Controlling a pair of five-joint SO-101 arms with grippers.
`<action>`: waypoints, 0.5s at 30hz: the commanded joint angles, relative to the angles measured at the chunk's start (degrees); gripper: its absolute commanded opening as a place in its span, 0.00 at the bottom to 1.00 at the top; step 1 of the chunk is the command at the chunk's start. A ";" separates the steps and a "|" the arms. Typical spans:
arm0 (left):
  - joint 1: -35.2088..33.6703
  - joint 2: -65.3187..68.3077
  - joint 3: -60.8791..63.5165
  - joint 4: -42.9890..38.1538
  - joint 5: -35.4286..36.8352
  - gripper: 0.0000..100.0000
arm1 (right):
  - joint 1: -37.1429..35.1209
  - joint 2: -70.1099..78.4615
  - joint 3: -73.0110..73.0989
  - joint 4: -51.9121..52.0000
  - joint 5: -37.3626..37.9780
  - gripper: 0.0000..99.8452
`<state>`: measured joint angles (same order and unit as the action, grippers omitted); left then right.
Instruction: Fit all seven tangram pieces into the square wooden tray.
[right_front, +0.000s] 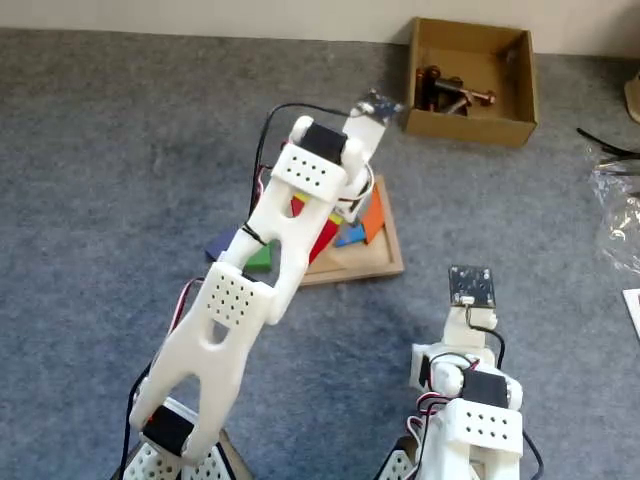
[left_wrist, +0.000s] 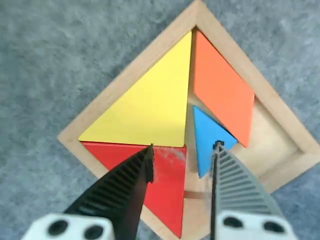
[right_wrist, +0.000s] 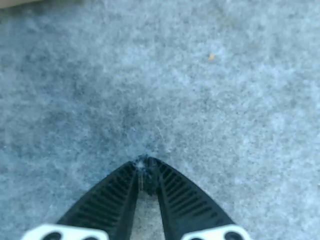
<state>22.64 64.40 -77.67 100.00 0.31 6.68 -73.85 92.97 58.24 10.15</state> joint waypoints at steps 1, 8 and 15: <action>1.10 -0.84 -0.66 0.09 0.62 0.19 | 1.89 -0.04 1.80 0.84 -0.18 0.01; 1.89 -0.84 -0.66 0.09 0.53 0.19 | 1.89 -0.04 1.80 0.84 -0.18 0.01; 1.54 -0.75 -0.40 0.00 0.53 0.19 | 1.89 -0.04 1.80 0.84 -0.18 0.01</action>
<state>23.43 65.01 -77.67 100.00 0.31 6.68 -73.85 92.97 58.24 10.15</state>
